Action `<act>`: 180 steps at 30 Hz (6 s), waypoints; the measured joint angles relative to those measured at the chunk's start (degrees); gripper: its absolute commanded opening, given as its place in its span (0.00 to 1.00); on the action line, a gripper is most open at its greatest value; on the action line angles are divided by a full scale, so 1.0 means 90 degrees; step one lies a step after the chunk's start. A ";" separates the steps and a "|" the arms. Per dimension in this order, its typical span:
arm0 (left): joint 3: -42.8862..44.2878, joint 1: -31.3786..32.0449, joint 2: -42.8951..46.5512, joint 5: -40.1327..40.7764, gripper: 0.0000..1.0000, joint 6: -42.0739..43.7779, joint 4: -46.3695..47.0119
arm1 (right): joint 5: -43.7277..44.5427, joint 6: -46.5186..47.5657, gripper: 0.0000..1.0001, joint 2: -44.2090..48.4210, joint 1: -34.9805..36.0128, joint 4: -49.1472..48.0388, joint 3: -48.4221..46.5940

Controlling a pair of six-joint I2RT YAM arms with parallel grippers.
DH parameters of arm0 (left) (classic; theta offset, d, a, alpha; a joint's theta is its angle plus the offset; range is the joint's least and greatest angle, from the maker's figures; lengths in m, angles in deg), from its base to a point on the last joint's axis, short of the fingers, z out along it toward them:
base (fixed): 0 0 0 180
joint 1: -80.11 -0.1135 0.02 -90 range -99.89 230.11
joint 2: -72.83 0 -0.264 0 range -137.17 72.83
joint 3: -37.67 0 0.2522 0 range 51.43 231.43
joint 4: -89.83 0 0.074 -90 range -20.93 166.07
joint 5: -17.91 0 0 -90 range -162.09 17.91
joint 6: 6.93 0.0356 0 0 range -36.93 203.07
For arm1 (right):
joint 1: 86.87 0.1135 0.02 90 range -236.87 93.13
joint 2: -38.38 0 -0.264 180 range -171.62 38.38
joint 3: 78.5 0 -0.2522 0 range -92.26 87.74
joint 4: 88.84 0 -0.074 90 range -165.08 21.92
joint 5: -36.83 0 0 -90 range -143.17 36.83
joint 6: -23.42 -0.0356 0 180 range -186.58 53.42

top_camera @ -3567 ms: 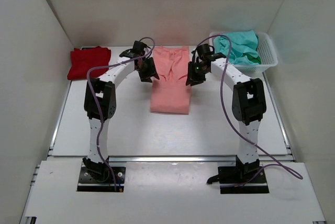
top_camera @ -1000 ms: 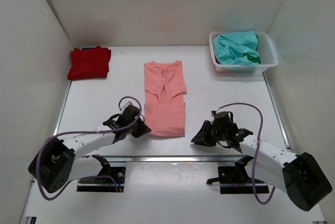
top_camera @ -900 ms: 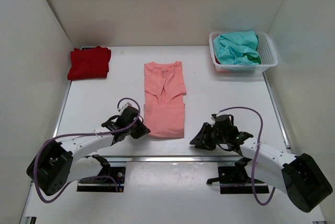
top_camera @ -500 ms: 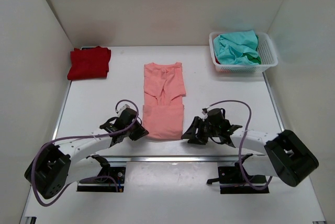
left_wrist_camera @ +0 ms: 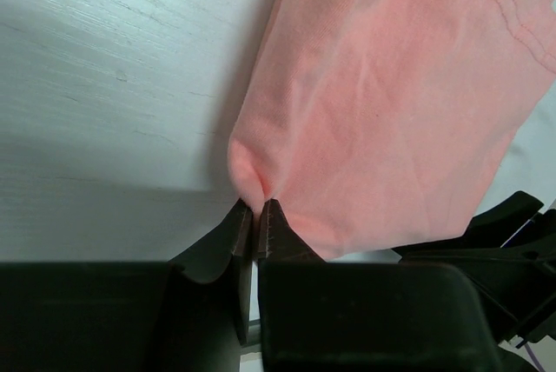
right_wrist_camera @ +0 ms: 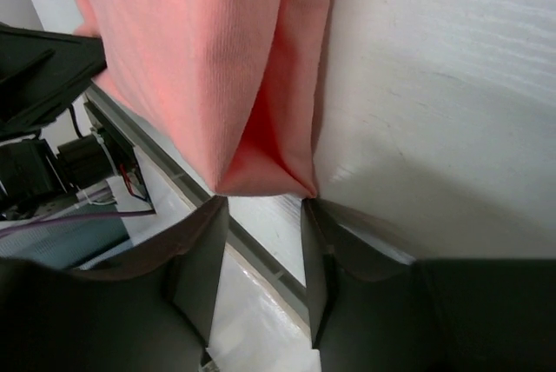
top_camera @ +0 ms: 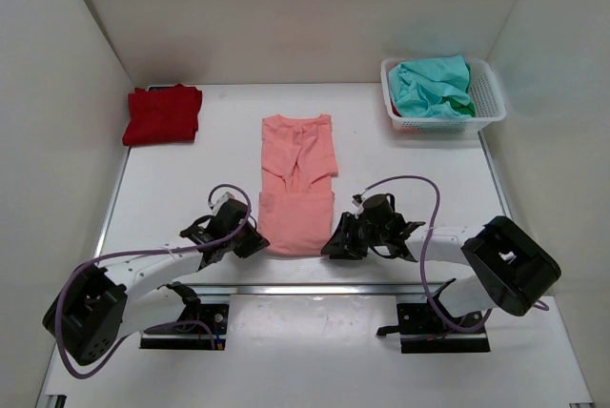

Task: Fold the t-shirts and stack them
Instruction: Grab one side of the 2/3 rectangular tshirt with both arms, then fold the long partially folded tshirt into a neat square

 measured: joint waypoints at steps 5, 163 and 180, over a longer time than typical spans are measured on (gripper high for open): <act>-0.0044 0.0000 0.0046 0.0024 0.00 -0.0022 0.0002 | -0.0053 0.0228 0.13 -0.0104 -0.0117 -0.0170 0.0078; 0.8303 -0.3048 -0.7640 -0.2385 0.49 0.2866 -0.0391 | -0.0209 0.3194 0.00 -0.5423 -0.2176 0.5042 -0.8449; 0.9981 -0.3500 -0.7834 -0.1787 0.49 0.3327 -0.1197 | -0.0325 0.2909 0.00 -0.5090 -0.2089 0.4767 -0.8085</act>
